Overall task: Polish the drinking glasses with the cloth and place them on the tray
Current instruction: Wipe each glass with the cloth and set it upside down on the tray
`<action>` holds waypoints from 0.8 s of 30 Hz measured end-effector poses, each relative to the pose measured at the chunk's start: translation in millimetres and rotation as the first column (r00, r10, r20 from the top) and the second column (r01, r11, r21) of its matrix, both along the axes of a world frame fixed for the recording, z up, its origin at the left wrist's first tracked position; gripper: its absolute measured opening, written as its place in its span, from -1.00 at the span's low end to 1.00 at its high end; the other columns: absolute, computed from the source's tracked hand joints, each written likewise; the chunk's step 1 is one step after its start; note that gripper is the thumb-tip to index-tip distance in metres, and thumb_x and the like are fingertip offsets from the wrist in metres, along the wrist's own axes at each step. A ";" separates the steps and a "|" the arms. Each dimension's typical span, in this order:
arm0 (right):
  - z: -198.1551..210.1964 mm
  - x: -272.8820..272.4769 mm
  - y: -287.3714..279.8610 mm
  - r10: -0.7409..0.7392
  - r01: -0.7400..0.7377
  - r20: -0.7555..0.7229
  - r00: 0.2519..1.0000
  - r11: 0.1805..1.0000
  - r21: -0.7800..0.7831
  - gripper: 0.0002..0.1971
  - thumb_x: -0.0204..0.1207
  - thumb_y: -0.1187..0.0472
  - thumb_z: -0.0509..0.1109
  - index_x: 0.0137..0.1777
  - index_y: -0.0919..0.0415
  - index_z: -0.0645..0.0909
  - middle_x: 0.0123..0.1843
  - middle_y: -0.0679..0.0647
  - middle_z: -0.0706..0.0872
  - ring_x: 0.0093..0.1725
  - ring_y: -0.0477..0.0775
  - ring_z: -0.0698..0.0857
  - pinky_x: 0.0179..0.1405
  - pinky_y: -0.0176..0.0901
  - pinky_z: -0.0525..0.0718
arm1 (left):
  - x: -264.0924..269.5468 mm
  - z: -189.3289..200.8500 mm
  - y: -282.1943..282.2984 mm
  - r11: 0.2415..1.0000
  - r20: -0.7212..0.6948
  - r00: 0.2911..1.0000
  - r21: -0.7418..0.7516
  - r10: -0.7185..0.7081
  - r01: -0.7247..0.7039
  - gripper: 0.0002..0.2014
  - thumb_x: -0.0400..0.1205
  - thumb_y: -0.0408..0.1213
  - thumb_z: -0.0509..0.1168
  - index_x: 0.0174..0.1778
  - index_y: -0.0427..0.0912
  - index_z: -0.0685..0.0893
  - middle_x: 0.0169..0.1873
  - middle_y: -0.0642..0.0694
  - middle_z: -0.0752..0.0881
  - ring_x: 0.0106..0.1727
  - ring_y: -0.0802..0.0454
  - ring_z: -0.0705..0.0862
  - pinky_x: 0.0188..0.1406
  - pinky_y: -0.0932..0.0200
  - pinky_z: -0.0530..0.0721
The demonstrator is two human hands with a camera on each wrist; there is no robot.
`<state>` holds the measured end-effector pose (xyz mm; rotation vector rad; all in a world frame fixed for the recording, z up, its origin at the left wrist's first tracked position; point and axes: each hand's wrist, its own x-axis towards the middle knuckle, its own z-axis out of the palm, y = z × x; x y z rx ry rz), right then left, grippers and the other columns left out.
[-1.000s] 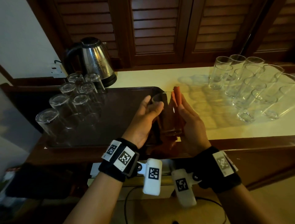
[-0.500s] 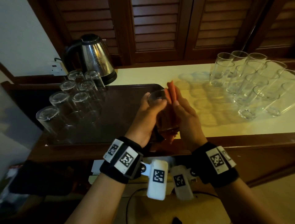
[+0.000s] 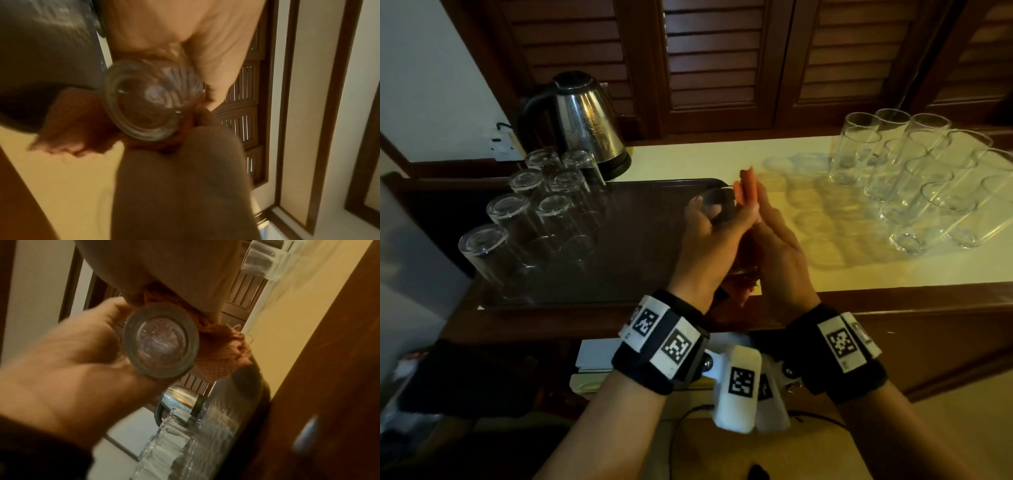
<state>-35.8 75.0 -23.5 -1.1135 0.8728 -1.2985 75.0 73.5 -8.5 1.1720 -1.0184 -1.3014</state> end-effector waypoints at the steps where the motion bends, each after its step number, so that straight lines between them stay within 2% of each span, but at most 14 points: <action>1: 3.5 -0.4 1.2 0.046 -0.049 0.073 0.996 0.998 0.041 -0.57 0.80 0.14 0.11 0.64 -0.07 0.43 0.48 0.13 0.63 0.46 0.04 0.64 0.53 0.11 0.56 | -0.6 1.4 1.7 1.000 -0.010 1.000 -0.004 -0.007 0.007 -0.50 0.52 0.13 0.49 0.30 0.00 0.59 0.35 -0.19 0.66 0.31 -0.07 0.71 0.31 -0.19 0.69; 3: 10.8 -6.2 1.8 0.153 -0.204 0.333 0.930 0.971 0.126 -0.60 0.81 0.14 0.06 0.57 0.05 0.52 0.43 0.18 0.70 0.38 0.12 0.71 0.42 0.10 0.66 | 3.5 1.8 1.4 0.996 -0.078 0.993 0.019 -0.090 0.092 -0.42 0.54 0.21 0.42 0.36 -0.09 0.62 0.31 -0.22 0.71 0.29 -0.12 0.73 0.27 -0.14 0.70; 5: 12.3 -15.1 -1.5 0.174 -0.248 0.417 0.892 0.960 0.130 -0.60 0.80 0.11 0.07 0.53 0.09 0.55 0.31 0.20 0.77 0.20 0.20 0.79 0.13 0.02 0.80 | 9.9 1.3 2.0 0.988 -0.142 0.979 0.028 -0.145 0.150 -0.42 0.57 0.15 0.36 0.39 -0.18 0.62 0.14 -0.17 0.80 0.18 -0.09 0.78 0.14 -0.02 0.75; 7: 11.9 -17.1 -5.8 0.113 -0.146 0.295 0.949 0.985 0.092 -0.60 0.80 0.18 0.07 0.57 0.03 0.51 0.35 0.14 0.75 0.15 0.08 0.79 0.01 -0.10 0.79 | 14.2 1.7 2.1 0.994 -0.178 0.980 0.035 -0.094 0.102 -0.44 0.52 -0.04 0.40 0.42 -0.18 0.58 0.09 -0.11 0.81 0.12 -0.02 0.80 0.08 0.05 0.77; 9: 9.8 -13.8 -6.2 0.030 -0.033 0.105 0.994 0.999 0.025 -0.55 0.81 0.25 0.07 0.67 0.05 0.39 0.47 0.14 0.61 0.22 -0.14 0.73 0.11 -0.24 0.72 | 13.5 0.9 1.0 0.998 -0.180 0.983 0.025 -0.045 0.050 -0.57 0.60 -0.21 0.44 0.38 -0.11 0.55 0.14 -0.15 0.77 0.14 -0.03 0.78 0.15 0.01 0.74; 10: 8.1 -10.1 -4.8 0.014 -0.015 0.035 0.999 1.000 0.003 -0.53 0.81 0.24 0.09 0.70 0.05 0.34 0.48 0.15 0.56 0.26 -0.17 0.69 0.20 -0.24 0.69 | 10.0 0.5 0.9 0.999 -0.150 0.988 0.021 -0.040 0.044 -0.59 0.62 -0.20 0.44 0.38 -0.10 0.54 0.18 -0.18 0.75 0.18 -0.05 0.77 0.18 -0.02 0.73; 12: 4.9 -3.7 -1.4 0.000 0.000 -0.012 1.000 1.000 0.002 -0.53 0.80 0.17 0.13 0.70 0.01 0.35 0.40 0.11 0.58 0.32 -0.13 0.66 0.42 -0.13 0.62 | 3.1 -2.7 3.6 0.999 -0.093 0.995 0.002 -0.036 0.036 -0.36 0.53 0.02 0.48 0.48 -0.13 0.50 0.24 -0.20 0.74 0.24 -0.09 0.76 0.21 -0.10 0.73; 14: 9.0 -2.5 2.5 0.074 -0.087 0.149 0.986 0.993 0.084 -0.59 0.80 0.18 0.11 0.60 0.04 0.49 0.38 0.09 0.71 0.32 -0.01 0.73 0.44 -0.01 0.64 | 0.9 -2.7 7.1 0.998 -0.130 0.990 -0.007 -0.058 0.058 -0.38 0.54 0.16 0.45 0.41 -0.15 0.58 0.13 -0.12 0.79 0.17 -0.03 0.78 0.13 -0.02 0.73; 16: 10.9 -10.6 1.0 0.156 -0.227 0.363 0.918 0.961 0.160 -0.61 0.80 0.13 0.10 0.52 0.13 0.57 0.32 0.21 0.77 0.21 0.14 0.79 0.23 0.03 0.77 | 5.2 -3.6 7.8 0.995 -0.166 0.981 0.000 -0.103 0.105 -0.49 0.52 0.19 0.33 0.25 -0.10 0.66 0.01 -0.04 0.84 0.09 0.04 0.81 0.07 0.08 0.76; 17: 10.1 -15.5 -1.0 0.150 -0.223 0.372 0.916 0.961 0.162 -0.60 0.79 0.12 0.10 0.54 0.14 0.56 0.31 0.23 0.77 0.19 0.18 0.79 0.15 0.03 0.79 | 7.9 -2.9 7.5 0.994 -0.139 0.985 0.013 -0.103 0.106 -0.44 0.48 0.21 0.33 0.28 -0.08 0.64 0.06 -0.03 0.84 0.13 0.04 0.80 0.15 0.06 0.76; 19: 9.4 -18.8 -6.0 0.054 -0.077 0.196 0.979 0.990 0.115 -0.59 0.81 0.14 0.08 0.60 0.03 0.49 0.39 0.16 0.70 0.28 0.14 0.74 0.13 -0.02 0.77 | 12.9 -0.3 5.5 0.997 -0.100 0.993 0.043 -0.058 0.063 -0.24 0.45 0.13 0.45 0.54 -0.10 0.48 0.27 -0.09 0.74 0.31 -0.05 0.72 0.36 -0.14 0.67; 21: 4.7 -18.0 -7.1 -0.025 0.024 -0.068 0.997 0.999 -0.026 -0.54 0.80 0.07 0.12 0.68 -0.02 0.38 0.47 0.13 0.58 0.37 0.05 0.65 0.27 -0.07 0.66 | 10.7 0.0 4.6 0.997 -0.067 0.997 0.065 -0.036 0.040 -0.30 0.61 -0.12 0.42 0.67 -0.06 0.31 0.35 -0.12 0.66 0.35 -0.07 0.67 0.39 -0.24 0.64; 22: -0.1 -17.2 -7.1 -0.040 0.027 -0.157 0.987 0.996 -0.081 -0.49 0.76 0.02 0.14 0.71 -0.05 0.34 0.46 0.14 0.54 0.40 0.03 0.61 0.37 -0.06 0.60 | 7.7 -1.2 3.3 0.998 -0.019 0.999 0.047 -0.041 0.042 -0.35 0.67 -0.16 0.38 0.67 -0.04 0.28 0.36 -0.11 0.63 0.35 -0.05 0.67 0.40 -0.22 0.64; 24: -5.5 -11.9 -5.5 -0.022 0.011 -0.143 0.989 0.997 -0.075 -0.50 0.76 0.02 0.16 0.70 -0.08 0.35 0.42 0.16 0.54 0.42 0.03 0.61 0.49 0.01 0.55 | 0.8 -4.4 4.4 0.999 0.059 0.997 0.013 -0.047 0.046 -0.32 0.64 0.00 0.40 0.64 -0.01 0.28 0.37 -0.09 0.62 0.36 0.00 0.66 0.40 -0.16 0.63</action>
